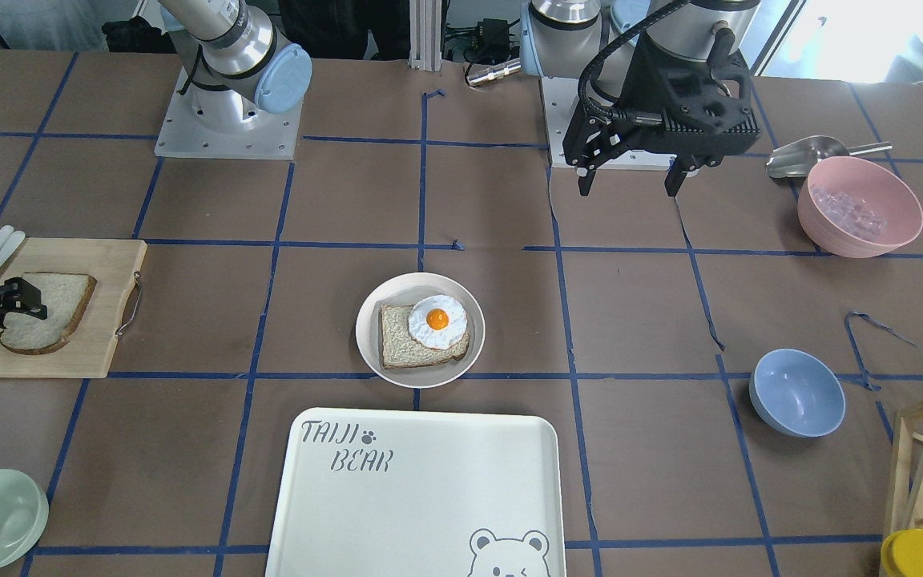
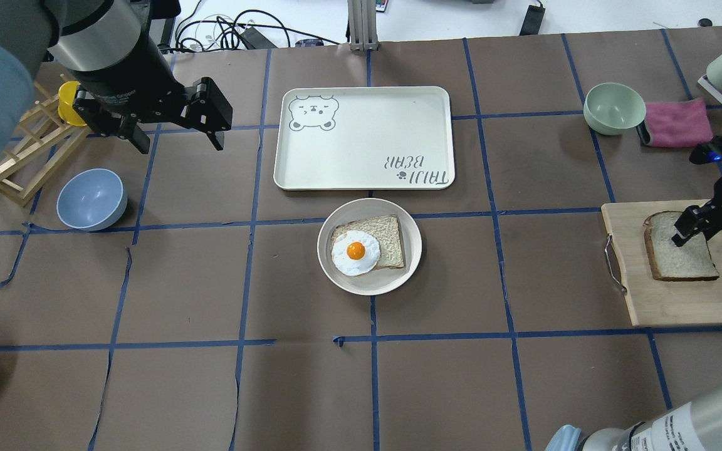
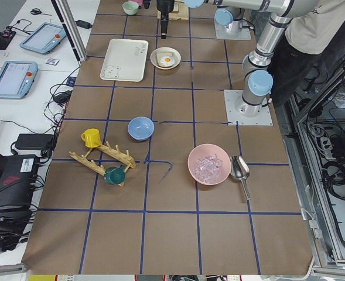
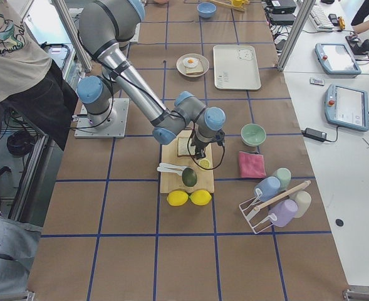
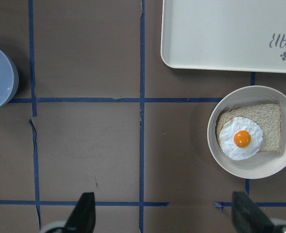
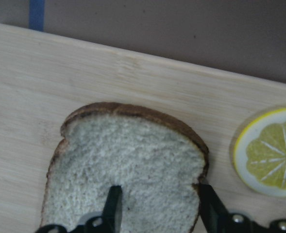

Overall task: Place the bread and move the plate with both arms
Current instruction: 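Lower the right gripper and pinch the bread slice's edge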

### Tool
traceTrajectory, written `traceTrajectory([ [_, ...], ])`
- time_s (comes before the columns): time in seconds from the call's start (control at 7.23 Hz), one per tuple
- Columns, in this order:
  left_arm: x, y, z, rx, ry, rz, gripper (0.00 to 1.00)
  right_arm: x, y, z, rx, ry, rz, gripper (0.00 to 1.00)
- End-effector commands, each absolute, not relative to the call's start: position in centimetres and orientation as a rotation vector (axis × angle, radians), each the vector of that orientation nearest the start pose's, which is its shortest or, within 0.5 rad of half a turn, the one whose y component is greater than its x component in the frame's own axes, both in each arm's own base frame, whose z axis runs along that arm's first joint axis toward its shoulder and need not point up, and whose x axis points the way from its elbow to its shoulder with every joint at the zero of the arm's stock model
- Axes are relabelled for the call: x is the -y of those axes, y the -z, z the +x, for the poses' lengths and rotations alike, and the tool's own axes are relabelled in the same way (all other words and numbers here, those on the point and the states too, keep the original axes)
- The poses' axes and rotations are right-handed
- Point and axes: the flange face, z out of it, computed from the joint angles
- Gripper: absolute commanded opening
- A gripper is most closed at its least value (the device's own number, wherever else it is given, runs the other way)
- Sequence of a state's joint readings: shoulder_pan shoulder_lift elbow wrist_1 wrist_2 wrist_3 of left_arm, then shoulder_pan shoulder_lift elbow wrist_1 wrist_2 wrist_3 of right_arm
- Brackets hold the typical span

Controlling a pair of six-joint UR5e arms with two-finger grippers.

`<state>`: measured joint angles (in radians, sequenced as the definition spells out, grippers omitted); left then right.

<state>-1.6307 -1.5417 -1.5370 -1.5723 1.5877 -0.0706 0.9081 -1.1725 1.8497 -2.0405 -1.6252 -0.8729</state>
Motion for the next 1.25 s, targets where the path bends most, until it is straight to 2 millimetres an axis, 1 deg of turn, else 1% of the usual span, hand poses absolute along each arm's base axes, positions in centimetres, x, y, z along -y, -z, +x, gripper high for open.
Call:
traceTrajectory([
  [0.0,47.59,-51.87,-16.04,-3.127,0.097,-0.018,1.0,50.93,-18.87,-23.61,-3.005,-0.297,-0.327,0.0],
  [1.11,47.59,-51.87,-16.04,-3.127,0.097,-0.018,1.0,51.16,-19.67,-23.65,-3.02,-0.264,-0.303,0.0],
])
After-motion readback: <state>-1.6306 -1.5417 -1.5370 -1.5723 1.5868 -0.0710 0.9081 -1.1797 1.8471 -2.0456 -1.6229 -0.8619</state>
